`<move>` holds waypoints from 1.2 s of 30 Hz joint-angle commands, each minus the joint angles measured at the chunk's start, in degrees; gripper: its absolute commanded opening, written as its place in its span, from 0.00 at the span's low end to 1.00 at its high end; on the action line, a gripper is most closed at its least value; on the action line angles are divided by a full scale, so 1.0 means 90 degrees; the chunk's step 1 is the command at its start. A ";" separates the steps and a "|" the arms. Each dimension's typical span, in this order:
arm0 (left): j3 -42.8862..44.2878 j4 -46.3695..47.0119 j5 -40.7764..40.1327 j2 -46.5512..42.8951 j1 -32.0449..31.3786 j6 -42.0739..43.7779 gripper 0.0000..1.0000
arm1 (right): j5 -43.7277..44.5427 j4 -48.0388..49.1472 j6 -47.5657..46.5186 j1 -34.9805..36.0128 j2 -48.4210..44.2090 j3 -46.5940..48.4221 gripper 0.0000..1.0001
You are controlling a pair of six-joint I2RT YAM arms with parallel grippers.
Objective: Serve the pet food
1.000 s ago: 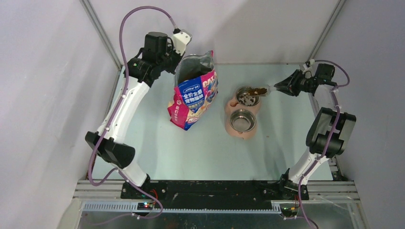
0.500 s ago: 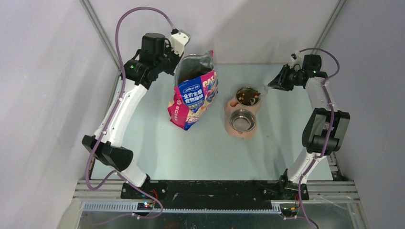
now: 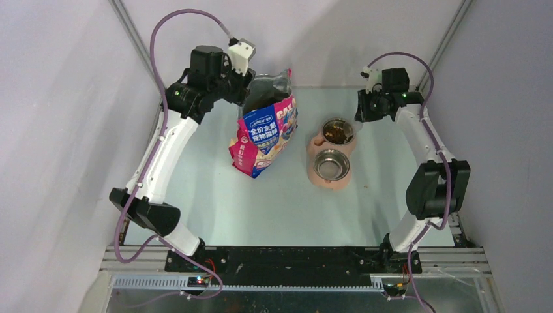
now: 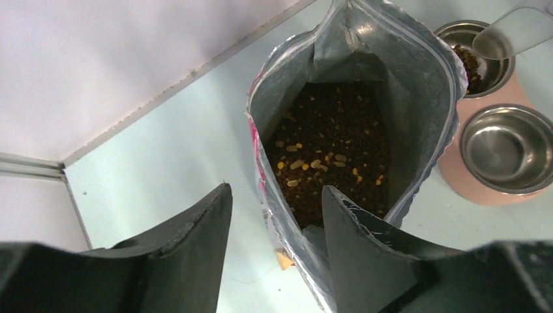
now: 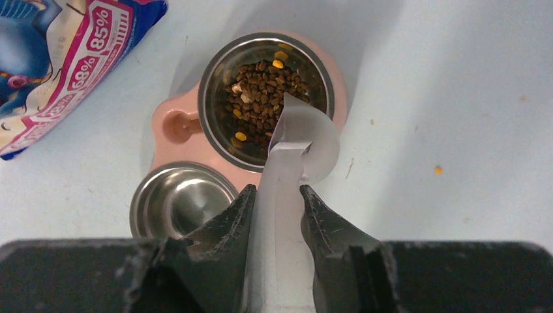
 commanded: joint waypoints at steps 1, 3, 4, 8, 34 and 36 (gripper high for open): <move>-0.0130 0.0014 0.0088 -0.0359 0.0034 -0.0601 0.62 | 0.0597 -0.0127 -0.0783 0.0152 -0.0591 0.0522 0.00; -0.0206 0.0037 0.0038 -0.0389 0.0034 -0.0783 0.66 | 0.0635 -0.0205 -0.0929 0.0172 -0.0668 0.0610 0.00; -0.0256 0.0043 -0.0019 -0.0400 0.0041 -0.0841 0.67 | 0.0638 -0.0212 -0.1012 0.0163 -0.0697 0.0613 0.00; -0.0376 0.0085 -0.0123 -0.0430 0.0088 -0.1126 0.69 | 0.0557 -0.0181 -0.0965 0.0115 -0.0783 0.0686 0.00; -0.0242 -0.0383 0.0728 0.0721 0.0600 -0.0979 0.52 | -0.2145 0.0708 0.3468 -0.0872 -0.0040 0.1887 0.00; -0.0099 -0.0424 0.0642 0.0868 0.0600 -0.0911 0.51 | -0.2308 0.0888 0.3545 -0.0759 -0.0012 0.2065 0.00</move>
